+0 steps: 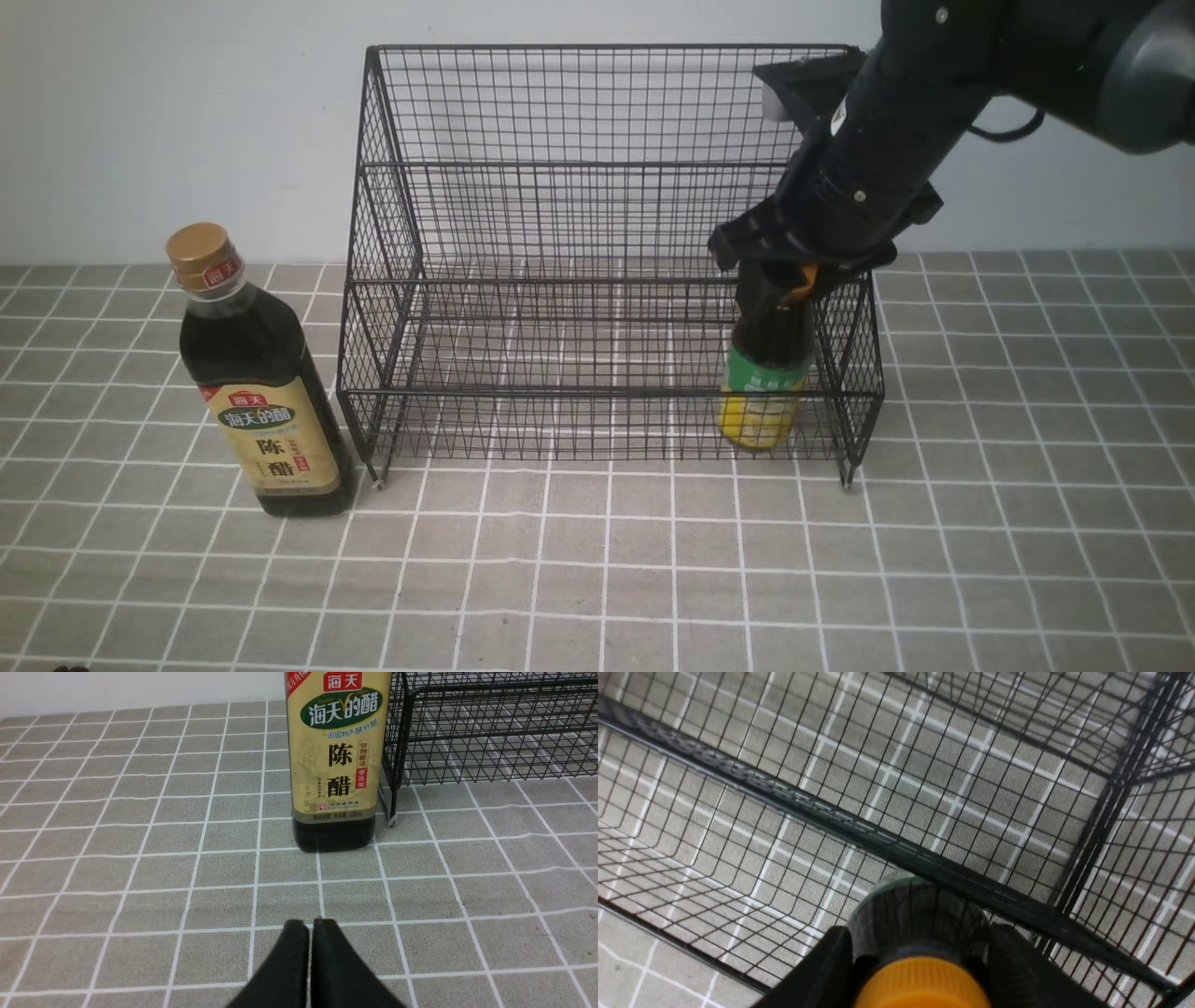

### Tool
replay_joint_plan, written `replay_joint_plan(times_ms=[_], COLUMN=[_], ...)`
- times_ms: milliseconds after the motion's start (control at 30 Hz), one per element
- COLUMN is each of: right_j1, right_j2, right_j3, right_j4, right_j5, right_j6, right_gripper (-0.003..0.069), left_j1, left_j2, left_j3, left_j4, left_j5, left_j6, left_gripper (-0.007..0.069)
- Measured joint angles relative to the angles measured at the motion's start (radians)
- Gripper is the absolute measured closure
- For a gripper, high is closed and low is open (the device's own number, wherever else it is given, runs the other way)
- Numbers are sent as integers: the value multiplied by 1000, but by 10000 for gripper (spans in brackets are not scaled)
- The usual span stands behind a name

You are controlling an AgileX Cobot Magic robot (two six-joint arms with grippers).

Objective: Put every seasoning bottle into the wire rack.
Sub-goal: Use the right arm to put the condiment bottle back on the shelf, then use the left arm to grab the condiment bottle closest to it

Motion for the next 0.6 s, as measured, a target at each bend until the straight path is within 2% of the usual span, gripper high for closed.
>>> replay_joint_plan(times_ms=[267,467,600], right_j1=[0,0,0], right_j2=[-29,-262,-472], right_j3=[0,0,0], right_j4=[3,-33,-108], right_j5=[2,4,11], right_j6=[18,20,50], right_gripper=[252,249,290], left_j1=[0,0,0], left_j2=[0,0,0], left_j3=[0,0,0], left_j4=[0,0,0], left_j5=[0,0,0], left_j6=[0,0,0], left_gripper=[631,631,631])
